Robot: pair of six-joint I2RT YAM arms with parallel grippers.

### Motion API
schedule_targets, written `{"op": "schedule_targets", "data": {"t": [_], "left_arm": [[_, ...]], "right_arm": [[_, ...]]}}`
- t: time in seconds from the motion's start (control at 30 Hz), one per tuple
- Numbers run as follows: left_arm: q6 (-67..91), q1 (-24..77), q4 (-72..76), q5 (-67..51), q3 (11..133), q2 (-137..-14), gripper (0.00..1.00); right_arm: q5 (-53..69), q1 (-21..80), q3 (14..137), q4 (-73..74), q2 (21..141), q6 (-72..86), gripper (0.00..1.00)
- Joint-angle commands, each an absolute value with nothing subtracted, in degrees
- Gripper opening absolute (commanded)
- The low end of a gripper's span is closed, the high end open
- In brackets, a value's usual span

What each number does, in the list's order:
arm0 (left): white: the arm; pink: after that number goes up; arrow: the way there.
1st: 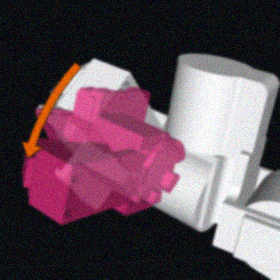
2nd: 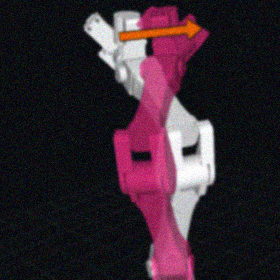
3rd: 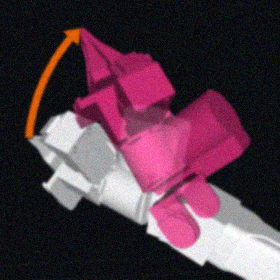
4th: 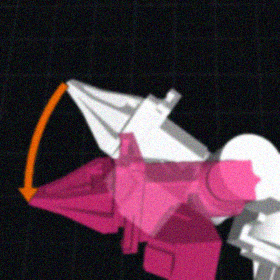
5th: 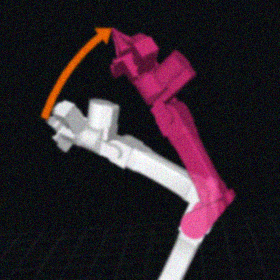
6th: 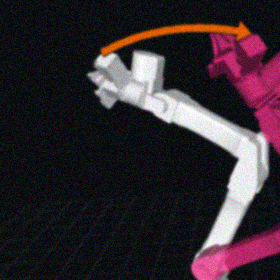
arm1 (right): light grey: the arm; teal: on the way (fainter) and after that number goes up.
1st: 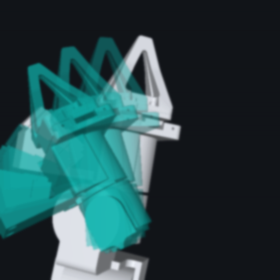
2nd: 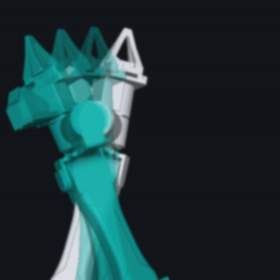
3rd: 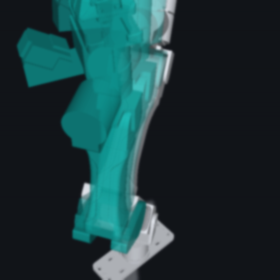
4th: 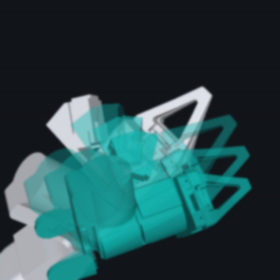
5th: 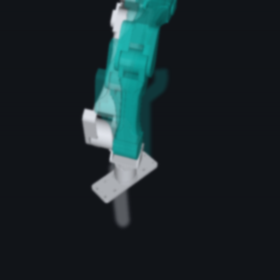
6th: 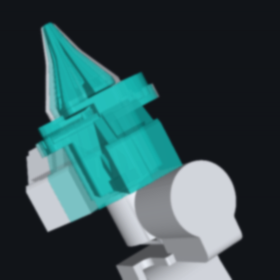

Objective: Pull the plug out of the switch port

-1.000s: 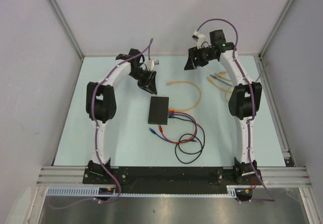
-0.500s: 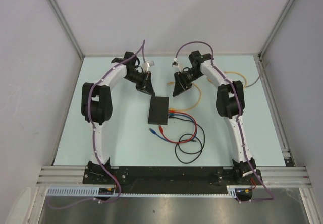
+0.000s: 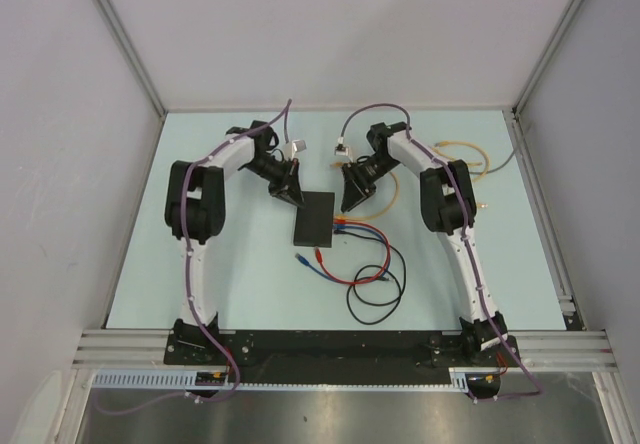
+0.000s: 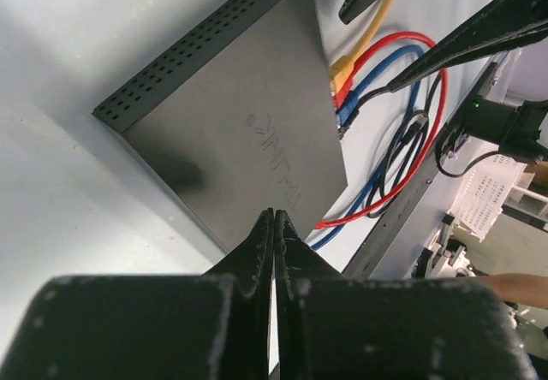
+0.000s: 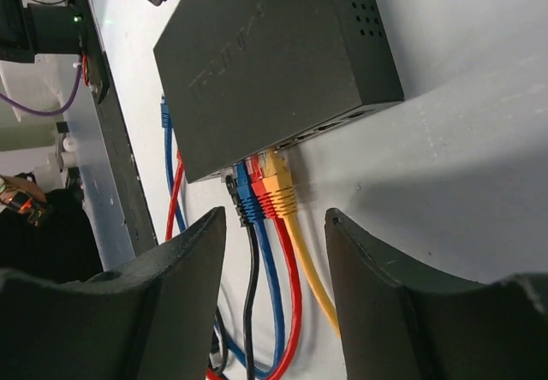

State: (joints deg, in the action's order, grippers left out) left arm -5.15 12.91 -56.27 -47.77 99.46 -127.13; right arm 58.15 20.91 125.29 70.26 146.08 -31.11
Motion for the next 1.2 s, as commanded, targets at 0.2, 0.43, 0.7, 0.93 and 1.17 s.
{"op": "schedule_targets", "data": {"t": [0.2,0.43,0.7,0.93,1.17], "left_arm": [[-7.4,13.2,-57.4,-46.0,99.7,-129.7,0.0],[-7.6,13.3,-57.6,-45.0,99.3,-130.0,0.0],[-7.4,13.6,-57.2,-44.6,99.9,-130.0,0.0],[-7.6,14.1,-57.2,-44.6,100.0,-129.6,0.0],[-7.5,14.2,-57.1,-44.6,100.5,-129.6,0.0]], "right_arm": [[60.6,23.1,124.7,70.9,149.0,-32.5,0.5],[60.9,23.8,125.8,70.2,151.3,-31.5,0.48],[61.0,24.4,126.9,69.1,153.1,-30.0,0.46],[59.2,24.6,127.4,66.2,153.5,-26.5,0.42],[56.1,25.1,127.1,65.1,153.8,-25.4,0.36]]}}
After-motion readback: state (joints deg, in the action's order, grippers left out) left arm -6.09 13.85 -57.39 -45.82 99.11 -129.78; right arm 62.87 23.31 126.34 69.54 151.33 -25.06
